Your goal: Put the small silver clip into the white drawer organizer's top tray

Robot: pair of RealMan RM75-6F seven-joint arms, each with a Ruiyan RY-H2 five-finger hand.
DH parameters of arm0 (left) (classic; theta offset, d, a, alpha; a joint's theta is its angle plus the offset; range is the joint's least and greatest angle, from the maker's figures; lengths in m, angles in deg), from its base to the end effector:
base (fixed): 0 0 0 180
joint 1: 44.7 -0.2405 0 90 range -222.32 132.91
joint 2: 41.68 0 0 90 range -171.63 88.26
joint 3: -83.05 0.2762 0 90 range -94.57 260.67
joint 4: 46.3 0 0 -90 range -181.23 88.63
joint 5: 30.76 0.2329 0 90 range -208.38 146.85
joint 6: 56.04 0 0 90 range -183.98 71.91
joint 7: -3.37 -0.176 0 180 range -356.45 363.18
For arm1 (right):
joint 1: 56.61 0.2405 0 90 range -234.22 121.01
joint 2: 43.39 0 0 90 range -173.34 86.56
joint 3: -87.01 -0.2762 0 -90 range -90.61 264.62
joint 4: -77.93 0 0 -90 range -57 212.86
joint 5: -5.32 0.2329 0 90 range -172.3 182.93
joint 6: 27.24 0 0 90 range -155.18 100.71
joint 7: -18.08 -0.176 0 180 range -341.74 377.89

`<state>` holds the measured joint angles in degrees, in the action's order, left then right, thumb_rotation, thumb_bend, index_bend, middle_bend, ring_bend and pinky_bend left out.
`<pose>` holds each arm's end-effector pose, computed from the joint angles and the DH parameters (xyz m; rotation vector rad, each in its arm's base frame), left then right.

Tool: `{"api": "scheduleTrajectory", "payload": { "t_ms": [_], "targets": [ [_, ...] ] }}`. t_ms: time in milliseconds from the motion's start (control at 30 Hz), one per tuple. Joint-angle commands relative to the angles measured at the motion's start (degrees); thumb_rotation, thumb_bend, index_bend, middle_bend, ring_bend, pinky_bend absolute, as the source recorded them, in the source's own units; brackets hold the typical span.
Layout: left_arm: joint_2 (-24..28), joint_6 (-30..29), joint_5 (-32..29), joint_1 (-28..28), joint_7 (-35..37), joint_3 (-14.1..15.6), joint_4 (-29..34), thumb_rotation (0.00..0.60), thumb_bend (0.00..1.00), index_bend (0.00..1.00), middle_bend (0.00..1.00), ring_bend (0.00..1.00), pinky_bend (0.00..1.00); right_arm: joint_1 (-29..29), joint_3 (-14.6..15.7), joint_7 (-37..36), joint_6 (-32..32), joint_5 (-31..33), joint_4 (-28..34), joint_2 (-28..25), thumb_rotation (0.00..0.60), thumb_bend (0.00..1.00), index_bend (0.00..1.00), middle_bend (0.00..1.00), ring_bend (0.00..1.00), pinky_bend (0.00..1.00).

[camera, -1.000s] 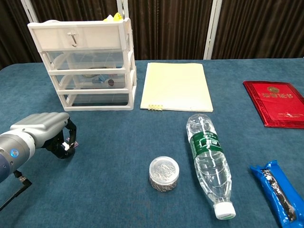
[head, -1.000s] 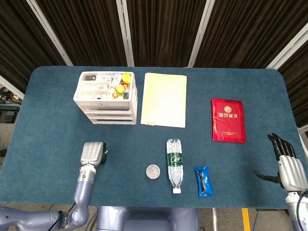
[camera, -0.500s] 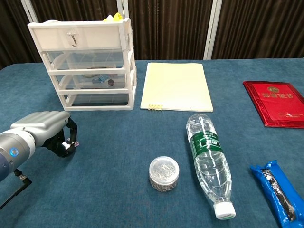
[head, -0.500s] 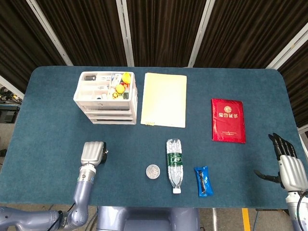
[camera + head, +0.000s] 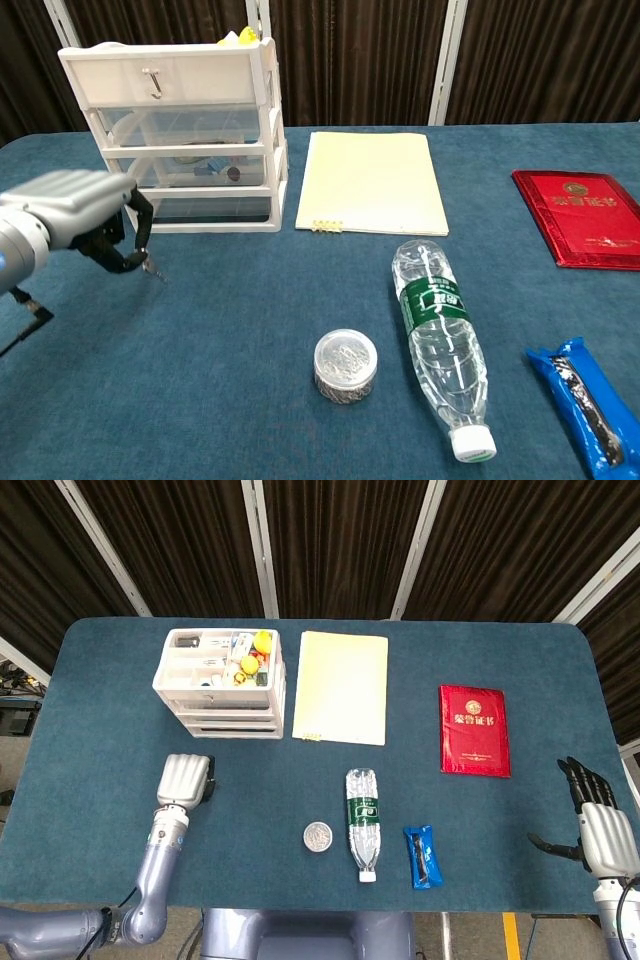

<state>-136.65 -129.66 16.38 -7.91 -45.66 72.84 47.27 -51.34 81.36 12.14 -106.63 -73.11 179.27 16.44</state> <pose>-0.1759 0.3477 -0.0535 -1.6398 -0.8935 -0.6366 -0.3288 -0.2261 0.1549 1.2480 -1.1361 0.9687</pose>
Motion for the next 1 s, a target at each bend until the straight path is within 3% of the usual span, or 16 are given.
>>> {"api": "scheduleTrajectory", "payload": {
  "t_ms": [33, 367, 667, 1000],
  "targets": [
    [2.2, 0.4, 1.8, 0.8, 0.1, -0.6, 1.4, 0.600, 0.44, 0.59, 1.00, 1.00, 0.88, 0.0, 0.0, 0.0, 0.0, 0.0, 0.0, 0.0, 0.600, 0.00, 0.01, 0.00, 0.00, 0.00],
    [9.4, 3.0, 7.2, 4.0, 0.9, -3.1, 2.8, 0.600, 0.44, 0.60, 1.00, 1.00, 0.88, 0.0, 0.0, 0.1, 0.2, 0.2, 0.1, 0.0, 0.600, 0.00, 0.01, 0.00, 0.00, 0.00],
    [12.3, 5.7, 10.8, 7.9, 3.1, -6.0, 0.0, 0.600, 0.44, 0.60, 1.00, 1.00, 0.88, 0.0, 0.0, 0.4, 0.2, 0.2, 0.1, 0.1, 0.600, 0.00, 0.01, 0.00, 0.00, 0.00],
    [12.4, 7.2, 21.5, 10.6, 8.2, -3.8, -7.2, 0.600, 0.44, 0.59, 1.00, 1.00, 0.88, 0.1, -0.1, -0.1, 0.2, 0.2, 0.0, 0.0, 0.600, 0.00, 0.01, 0.00, 0.00, 0.00]
  ]
}}
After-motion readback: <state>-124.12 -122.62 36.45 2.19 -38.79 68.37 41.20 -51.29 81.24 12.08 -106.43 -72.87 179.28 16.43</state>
